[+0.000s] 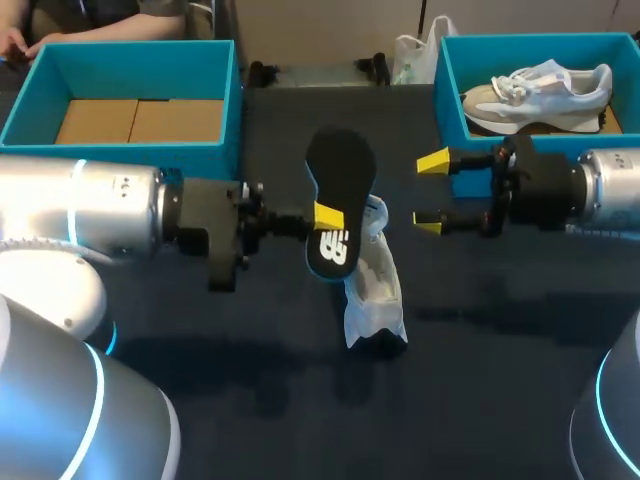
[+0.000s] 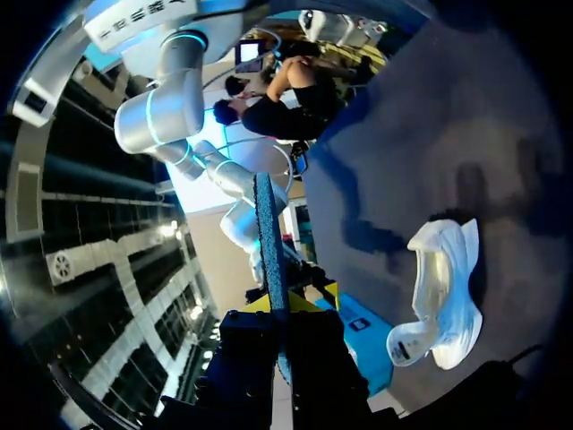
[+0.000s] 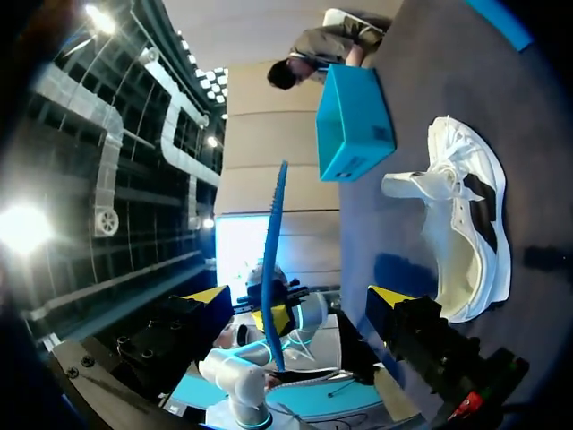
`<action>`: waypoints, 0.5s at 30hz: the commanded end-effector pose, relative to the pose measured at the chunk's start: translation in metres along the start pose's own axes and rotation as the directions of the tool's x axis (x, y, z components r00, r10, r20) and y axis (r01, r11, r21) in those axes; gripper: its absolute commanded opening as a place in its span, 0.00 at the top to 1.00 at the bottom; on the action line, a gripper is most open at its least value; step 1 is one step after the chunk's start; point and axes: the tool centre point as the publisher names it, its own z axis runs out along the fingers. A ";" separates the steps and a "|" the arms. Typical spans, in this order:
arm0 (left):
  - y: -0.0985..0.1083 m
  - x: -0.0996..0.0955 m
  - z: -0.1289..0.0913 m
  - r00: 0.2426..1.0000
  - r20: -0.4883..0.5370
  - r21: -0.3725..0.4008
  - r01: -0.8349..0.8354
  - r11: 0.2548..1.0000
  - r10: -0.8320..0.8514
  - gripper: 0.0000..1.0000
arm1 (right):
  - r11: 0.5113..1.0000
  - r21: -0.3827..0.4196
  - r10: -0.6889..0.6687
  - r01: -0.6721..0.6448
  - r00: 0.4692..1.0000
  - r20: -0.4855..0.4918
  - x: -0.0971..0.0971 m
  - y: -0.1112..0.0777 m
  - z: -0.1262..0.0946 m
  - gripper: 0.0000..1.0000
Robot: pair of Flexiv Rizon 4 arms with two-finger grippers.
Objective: Take the shoe out of the shoebox, open the shoe tongue, remove and reinsert the insole, then place the shoe into the shoebox
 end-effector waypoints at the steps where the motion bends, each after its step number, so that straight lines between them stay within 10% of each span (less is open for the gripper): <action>1: -0.005 0.004 0.011 0.999 0.020 -0.027 -0.031 0.999 0.032 1.00 | 1.000 0.008 0.002 -0.002 1.000 0.001 0.002 0.002 0.006 0.00; 10: -0.005 0.011 0.032 1.000 0.013 -0.037 -0.004 0.999 0.004 1.00 | 0.999 0.035 -0.002 0.002 1.000 -0.002 0.008 0.004 0.017 0.02; 15: -0.006 0.012 0.046 0.999 0.024 -0.046 -0.029 0.999 0.031 1.00 | 0.999 0.045 -0.002 0.002 1.000 -0.006 0.009 0.004 0.023 0.46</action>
